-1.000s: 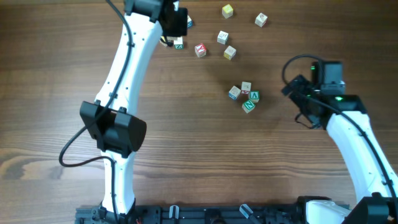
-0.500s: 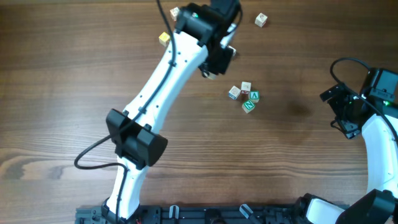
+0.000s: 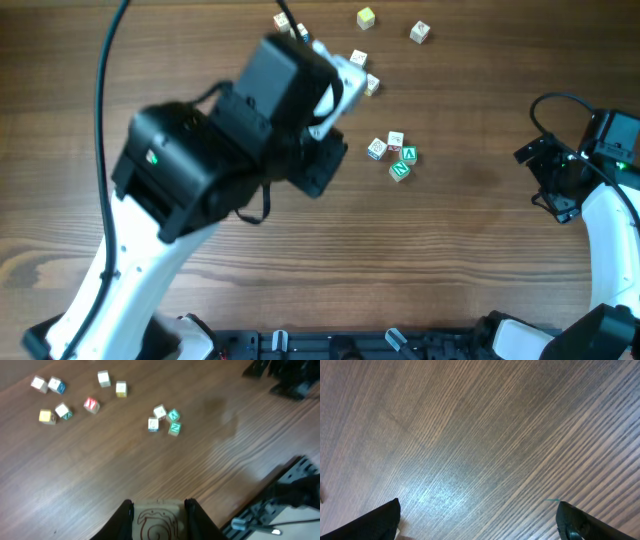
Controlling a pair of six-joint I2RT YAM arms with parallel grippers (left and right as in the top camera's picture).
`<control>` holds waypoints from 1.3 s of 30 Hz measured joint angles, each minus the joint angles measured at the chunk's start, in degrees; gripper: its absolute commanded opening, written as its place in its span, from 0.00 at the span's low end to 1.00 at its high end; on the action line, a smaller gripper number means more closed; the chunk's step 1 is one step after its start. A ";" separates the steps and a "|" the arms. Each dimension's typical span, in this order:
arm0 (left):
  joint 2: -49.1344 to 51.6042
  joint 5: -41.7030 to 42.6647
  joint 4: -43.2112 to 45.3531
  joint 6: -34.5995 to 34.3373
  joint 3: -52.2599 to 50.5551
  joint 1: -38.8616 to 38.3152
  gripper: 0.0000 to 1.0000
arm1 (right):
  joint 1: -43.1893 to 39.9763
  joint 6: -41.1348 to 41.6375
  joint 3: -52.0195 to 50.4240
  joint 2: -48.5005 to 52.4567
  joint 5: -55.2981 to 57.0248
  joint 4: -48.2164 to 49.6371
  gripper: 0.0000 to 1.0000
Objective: Form a circle
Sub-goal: 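Carry the held picture block down-right toward the block ring, then lower the picture block onto the table below the 'P' block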
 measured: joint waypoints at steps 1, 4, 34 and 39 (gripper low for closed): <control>-1.60 -1.55 2.16 -0.72 -4.48 -0.68 0.04 | 0.00 0.00 0.00 0.00 0.00 -0.02 0.99; -6.08 -6.21 14.25 -3.02 -24.30 -1.31 0.04 | 0.00 -0.02 0.00 0.00 -0.02 -0.37 1.00; 8.22 -2.25 88.02 -5.77 -75.08 0.09 0.04 | 0.00 -0.42 0.04 0.00 0.00 -0.98 1.00; 8.59 -0.11 88.52 -5.77 -75.08 0.11 0.05 | 0.00 -0.42 0.04 0.00 0.00 -0.98 1.00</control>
